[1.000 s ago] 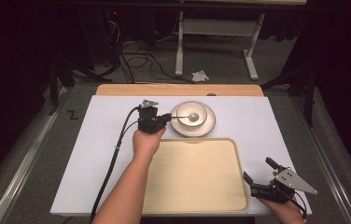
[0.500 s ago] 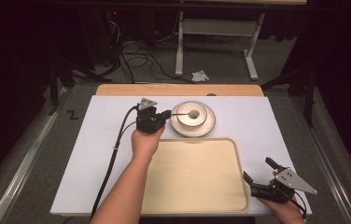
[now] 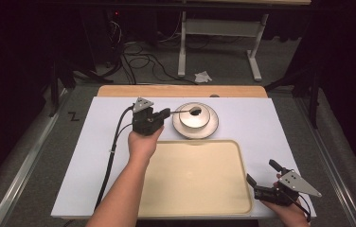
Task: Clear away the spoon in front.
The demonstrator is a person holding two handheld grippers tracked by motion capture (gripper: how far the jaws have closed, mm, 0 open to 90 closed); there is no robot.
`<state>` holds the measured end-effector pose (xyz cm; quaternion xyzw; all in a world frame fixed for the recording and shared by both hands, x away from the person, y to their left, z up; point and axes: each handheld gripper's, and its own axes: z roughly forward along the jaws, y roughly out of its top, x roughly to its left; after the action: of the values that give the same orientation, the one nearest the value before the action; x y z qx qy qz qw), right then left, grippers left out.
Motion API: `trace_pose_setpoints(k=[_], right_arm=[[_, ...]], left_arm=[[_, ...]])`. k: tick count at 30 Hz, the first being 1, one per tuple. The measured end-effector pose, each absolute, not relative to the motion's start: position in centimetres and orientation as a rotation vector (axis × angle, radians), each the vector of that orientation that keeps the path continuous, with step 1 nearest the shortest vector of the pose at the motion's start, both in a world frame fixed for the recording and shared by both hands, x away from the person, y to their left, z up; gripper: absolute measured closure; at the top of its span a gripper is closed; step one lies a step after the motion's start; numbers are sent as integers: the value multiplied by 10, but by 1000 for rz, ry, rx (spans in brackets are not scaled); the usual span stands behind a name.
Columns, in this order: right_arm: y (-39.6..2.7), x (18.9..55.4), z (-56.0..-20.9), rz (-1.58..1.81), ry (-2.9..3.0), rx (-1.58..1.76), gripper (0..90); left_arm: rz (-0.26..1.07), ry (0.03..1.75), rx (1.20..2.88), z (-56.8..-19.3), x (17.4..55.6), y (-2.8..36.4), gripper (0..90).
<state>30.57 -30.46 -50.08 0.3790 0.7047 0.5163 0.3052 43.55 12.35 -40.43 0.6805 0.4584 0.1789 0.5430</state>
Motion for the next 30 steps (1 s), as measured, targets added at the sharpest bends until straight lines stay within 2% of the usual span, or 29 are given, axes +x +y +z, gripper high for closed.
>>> trace_pose_setpoints(k=[17,30], right_arm=[[-303,306,-501,1354,1878,989,20],[-301,305,-501,1350,1889,984,21]], left_arm=[[419,1014,1575,-393,395,152,899],[390,1018,1534,-414,357,182,899]])
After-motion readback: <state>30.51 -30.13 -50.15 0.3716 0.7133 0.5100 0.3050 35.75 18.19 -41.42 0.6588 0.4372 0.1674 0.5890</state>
